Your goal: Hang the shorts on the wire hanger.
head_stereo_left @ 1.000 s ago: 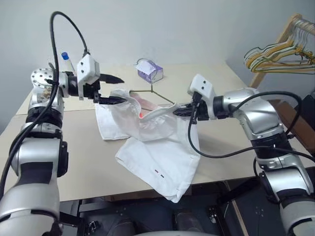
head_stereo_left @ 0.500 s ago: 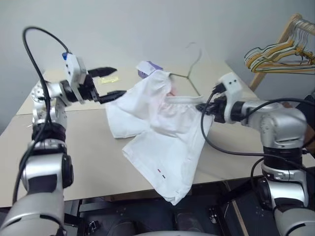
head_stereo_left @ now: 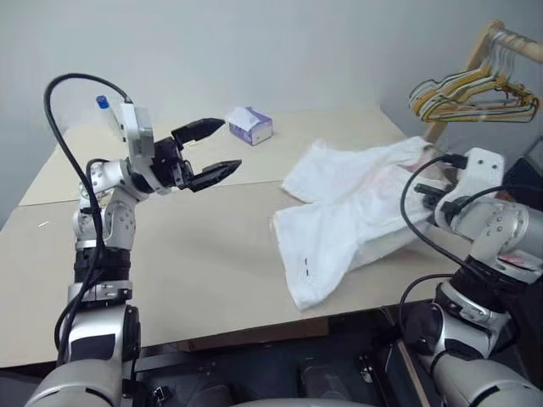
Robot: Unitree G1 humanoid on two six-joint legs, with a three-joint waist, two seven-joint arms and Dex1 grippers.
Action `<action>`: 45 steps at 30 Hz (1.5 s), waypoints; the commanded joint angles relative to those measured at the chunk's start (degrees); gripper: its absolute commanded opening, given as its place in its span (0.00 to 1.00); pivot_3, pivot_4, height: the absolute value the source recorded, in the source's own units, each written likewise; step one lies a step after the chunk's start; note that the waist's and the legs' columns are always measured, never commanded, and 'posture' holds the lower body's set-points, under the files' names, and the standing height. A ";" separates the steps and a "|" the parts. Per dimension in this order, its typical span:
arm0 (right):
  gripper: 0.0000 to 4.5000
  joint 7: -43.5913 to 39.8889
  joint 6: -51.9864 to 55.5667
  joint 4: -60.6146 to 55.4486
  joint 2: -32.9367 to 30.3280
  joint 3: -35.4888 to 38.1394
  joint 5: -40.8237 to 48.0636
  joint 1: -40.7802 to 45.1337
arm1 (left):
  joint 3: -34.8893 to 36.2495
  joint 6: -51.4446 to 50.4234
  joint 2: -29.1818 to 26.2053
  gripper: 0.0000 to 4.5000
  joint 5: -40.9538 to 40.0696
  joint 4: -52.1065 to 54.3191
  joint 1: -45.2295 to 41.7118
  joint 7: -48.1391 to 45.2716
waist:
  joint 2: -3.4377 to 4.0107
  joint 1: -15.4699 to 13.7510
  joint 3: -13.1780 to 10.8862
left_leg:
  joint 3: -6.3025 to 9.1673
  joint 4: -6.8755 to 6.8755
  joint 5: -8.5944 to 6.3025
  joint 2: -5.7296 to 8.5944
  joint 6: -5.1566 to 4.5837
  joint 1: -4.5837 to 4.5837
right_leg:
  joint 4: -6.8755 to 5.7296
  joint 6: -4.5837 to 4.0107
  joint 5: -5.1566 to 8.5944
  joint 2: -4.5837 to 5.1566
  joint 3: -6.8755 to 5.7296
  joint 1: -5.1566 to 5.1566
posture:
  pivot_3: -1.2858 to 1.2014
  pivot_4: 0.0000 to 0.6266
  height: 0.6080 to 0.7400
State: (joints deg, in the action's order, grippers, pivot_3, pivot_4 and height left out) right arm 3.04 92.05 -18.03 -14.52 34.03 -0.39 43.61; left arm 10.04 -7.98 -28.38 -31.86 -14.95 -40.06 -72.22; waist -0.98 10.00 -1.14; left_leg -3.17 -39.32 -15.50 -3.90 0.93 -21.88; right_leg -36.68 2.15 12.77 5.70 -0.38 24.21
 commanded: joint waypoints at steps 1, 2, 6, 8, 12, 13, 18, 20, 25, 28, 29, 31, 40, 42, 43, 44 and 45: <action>0.00 7.57 0.45 -4.17 2.64 0.26 -7.90 3.54 | 0.87 -1.53 0.68 1.00 -2.90 5.02 0.45 1.62 | 0.04 0.74 0.02 | 0.00 0.00 0.00 0.00 0.00 0.03 | 0.01 0.00 0.00 0.00 0.02 -0.01 | 0.44 0.00 1.00; 0.00 9.65 0.45 -4.32 3.45 0.48 -10.30 4.32 | 1.04 -2.44 1.12 1.00 -3.72 5.83 0.87 2.02 | 0.06 0.98 0.04 | 0.00 0.00 0.00 0.00 0.00 0.08 | 0.02 0.00 0.00 0.00 0.06 -0.02 | 0.44 0.00 1.00; 0.00 13.76 0.45 -1.85 2.11 1.56 -15.45 7.09 | 1.32 -4.44 3.52 1.00 -6.22 8.51 2.31 4.69 | 0.15 1.95 0.07 | 0.00 0.01 0.00 0.03 -0.01 0.16 | 0.04 0.03 0.02 0.00 0.14 -0.06 | 0.44 0.00 1.00; 0.00 15.01 -0.16 -0.60 0.93 2.59 -16.62 8.82 | 0.70 -4.91 4.15 1.00 -6.33 10.03 3.07 5.57 | 0.15 2.05 0.07 | 0.00 0.01 0.00 0.04 -0.01 0.18 | 0.06 0.03 0.02 0.00 0.16 -0.07 | 0.44 0.00 1.00; 0.00 16.51 -5.35 3.06 -2.85 1.46 -17.87 10.76 | -0.98 -4.59 4.37 1.00 -5.24 11.77 4.40 5.78 | 0.15 2.25 0.07 | -0.01 0.11 -0.01 0.04 -0.01 0.26 | 0.14 0.03 0.02 -0.01 0.19 -0.11 | 0.44 0.00 1.00; 0.00 16.73 -6.97 4.11 -3.81 0.77 -18.00 11.14 | -1.15 -4.54 4.36 1.00 -5.13 11.91 4.57 5.89 | 0.16 2.29 0.07 | -0.03 0.11 -0.01 0.05 -0.01 0.26 | 0.16 0.03 0.02 -0.01 0.21 -0.12 | 0.44 0.00 1.00; 0.00 19.46 -14.89 13.52 -6.75 2.91 -17.22 15.61 | -1.81 -3.30 4.34 1.00 -3.93 11.80 4.77 6.22 | 0.17 3.16 0.06 | -0.13 0.36 -0.01 0.21 -0.02 0.63 | 0.18 0.03 0.03 -0.06 0.55 -0.22 | 0.44 0.00 1.00; 0.00 21.05 -18.78 18.47 -8.43 4.04 -16.92 16.90 | -2.03 -3.16 4.44 1.00 -3.96 11.98 4.76 6.13 | 0.17 3.44 0.06 | -0.10 0.43 -0.01 0.20 -0.03 0.71 | 0.25 0.03 0.02 -0.08 0.58 -0.28 | 0.45 0.00 1.00; 0.00 23.69 -24.50 28.25 -13.13 8.14 -15.05 18.51 | -2.10 -2.41 4.24 1.00 -3.37 12.14 4.88 6.56 | 0.18 3.41 0.05 | -0.15 0.49 -0.02 0.22 -0.04 0.69 | 0.47 0.08 -0.01 -0.17 0.80 -0.31 | 0.45 0.00 1.00; 0.00 24.59 -27.11 32.14 -15.77 9.19 -13.72 18.74 | -2.12 -1.43 3.44 1.00 -2.25 11.62 5.30 6.47 | 0.23 3.33 0.02 | -0.20 0.51 -0.02 0.28 -0.05 0.69 | 0.52 0.12 -0.03 -0.18 0.94 -0.31 | 0.45 0.00 1.00; 0.00 25.18 -27.79 33.34 -16.47 9.59 -13.36 18.97 | -2.10 -1.17 3.24 1.00 -2.03 11.42 5.41 6.38 | 0.25 3.35 0.01 | -0.21 0.52 -0.03 0.29 -0.05 0.69 | 0.53 0.13 -0.03 -0.18 0.97 -0.31 | 0.45 0.00 1.00; 0.00 25.76 -27.85 36.04 -17.97 11.66 -11.68 19.95 | -1.95 -0.82 3.00 1.00 -1.83 11.04 5.53 6.23 | 0.26 3.34 0.00 | -0.25 0.53 -0.03 0.29 -0.06 0.71 | 0.53 0.15 -0.04 -0.18 1.03 -0.32 | 0.45 0.00 1.00; 0.00 28.67 -22.33 39.33 -17.73 16.68 -7.44 21.02 | -1.53 -0.66 2.81 1.00 -2.09 11.37 5.36 6.09 | 0.32 3.28 -0.04 | -0.30 0.53 -0.03 0.27 -0.07 0.71 | 0.59 0.20 -0.06 -0.29 1.18 -0.35 | 0.45 0.00 1.00; 0.00 29.34 -21.87 39.19 -17.49 16.76 -7.26 20.64 | -1.51 -0.58 2.86 1.00 -2.11 11.31 5.31 6.01 | 0.32 3.26 -0.04 | -0.29 0.52 -0.03 0.28 -0.07 0.71 | 0.62 0.21 -0.06 -0.31 1.22 -0.39 | 0.45 0.00 1.00; 0.00 29.55 -21.72 38.97 -17.28 16.80 -7.13 20.44 | -1.47 -0.58 2.90 1.00 -2.22 11.27 5.24 5.93 | 0.32 3.24 -0.04 | -0.28 0.52 -0.03 0.28 -0.07 0.71 | 0.64 0.22 -0.06 -0.32 1.22 -0.40 | 0.45 0.00 1.00; 0.00 29.67 -21.68 38.79 -17.16 16.73 -7.00 20.27 | -1.43 -0.59 2.93 1.00 -2.30 11.24 5.20 5.87 | 0.32 3.23 -0.04 | -0.28 0.52 -0.03 0.28 -0.07 0.71 | 0.66 0.23 -0.06 -0.32 1.23 -0.41 | 0.45 0.00 1.00; 0.00 30.07 -21.65 38.30 -16.80 16.97 -6.99 19.97 | -1.37 -0.61 3.03 1.00 -2.48 11.26 5.10 5.85 | 0.32 3.22 -0.04 | -0.28 0.52 -0.03 0.28 -0.07 0.71 | 0.67 0.23 -0.06 -0.32 1.23 -0.42 | 0.45 0.00 1.00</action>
State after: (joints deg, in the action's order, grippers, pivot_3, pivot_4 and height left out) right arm 32.21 69.78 22.23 -31.51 50.34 -8.03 63.59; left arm 7.70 -9.90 -24.89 -33.54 -4.52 -33.92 -66.20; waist -0.66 13.22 -1.18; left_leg -3.44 -38.79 -15.54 -3.62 0.85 -21.18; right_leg -36.00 2.38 12.71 5.37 0.85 23.79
